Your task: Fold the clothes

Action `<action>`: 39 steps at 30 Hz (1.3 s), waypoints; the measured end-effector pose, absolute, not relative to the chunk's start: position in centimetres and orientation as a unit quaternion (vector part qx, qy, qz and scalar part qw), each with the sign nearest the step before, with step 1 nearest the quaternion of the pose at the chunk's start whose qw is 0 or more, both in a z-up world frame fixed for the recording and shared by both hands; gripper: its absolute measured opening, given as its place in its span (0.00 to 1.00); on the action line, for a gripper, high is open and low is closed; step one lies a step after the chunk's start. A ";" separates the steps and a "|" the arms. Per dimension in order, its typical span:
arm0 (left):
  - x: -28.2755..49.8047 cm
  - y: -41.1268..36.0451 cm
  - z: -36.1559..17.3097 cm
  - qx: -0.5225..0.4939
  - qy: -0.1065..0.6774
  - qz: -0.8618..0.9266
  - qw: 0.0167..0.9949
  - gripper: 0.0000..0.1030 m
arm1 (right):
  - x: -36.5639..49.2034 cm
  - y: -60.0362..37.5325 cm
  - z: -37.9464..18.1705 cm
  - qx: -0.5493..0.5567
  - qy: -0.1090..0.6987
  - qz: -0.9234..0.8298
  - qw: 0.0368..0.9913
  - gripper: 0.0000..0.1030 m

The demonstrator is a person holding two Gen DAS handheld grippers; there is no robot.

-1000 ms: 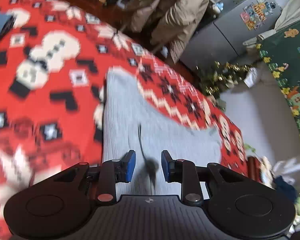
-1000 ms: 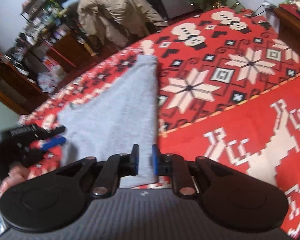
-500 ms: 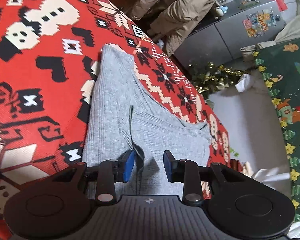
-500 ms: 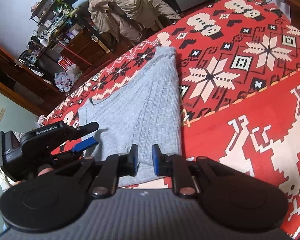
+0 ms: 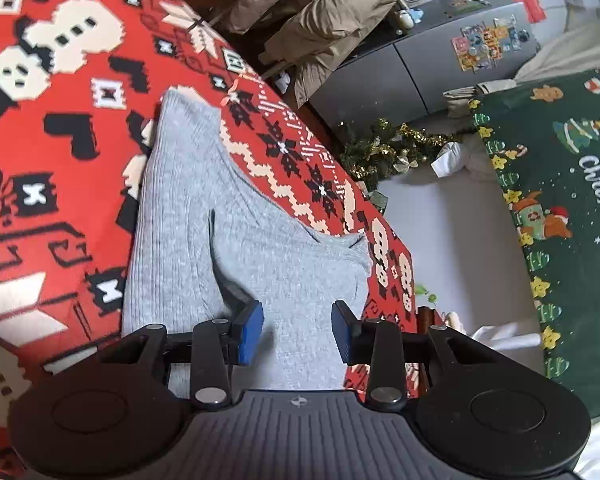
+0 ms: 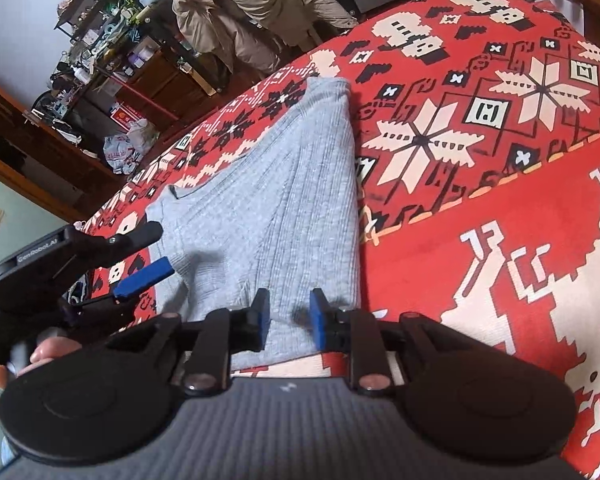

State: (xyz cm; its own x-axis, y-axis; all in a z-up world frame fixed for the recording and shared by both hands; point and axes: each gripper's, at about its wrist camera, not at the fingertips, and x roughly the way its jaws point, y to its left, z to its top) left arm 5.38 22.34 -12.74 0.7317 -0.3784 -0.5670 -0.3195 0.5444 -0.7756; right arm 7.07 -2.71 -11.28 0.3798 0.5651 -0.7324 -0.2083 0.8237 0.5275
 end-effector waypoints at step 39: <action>5.4 24.0 -12.6 -0.427 0.422 0.079 0.796 0.19 | 3.7 4.3 -12.8 0.093 0.468 0.333 0.813 0.12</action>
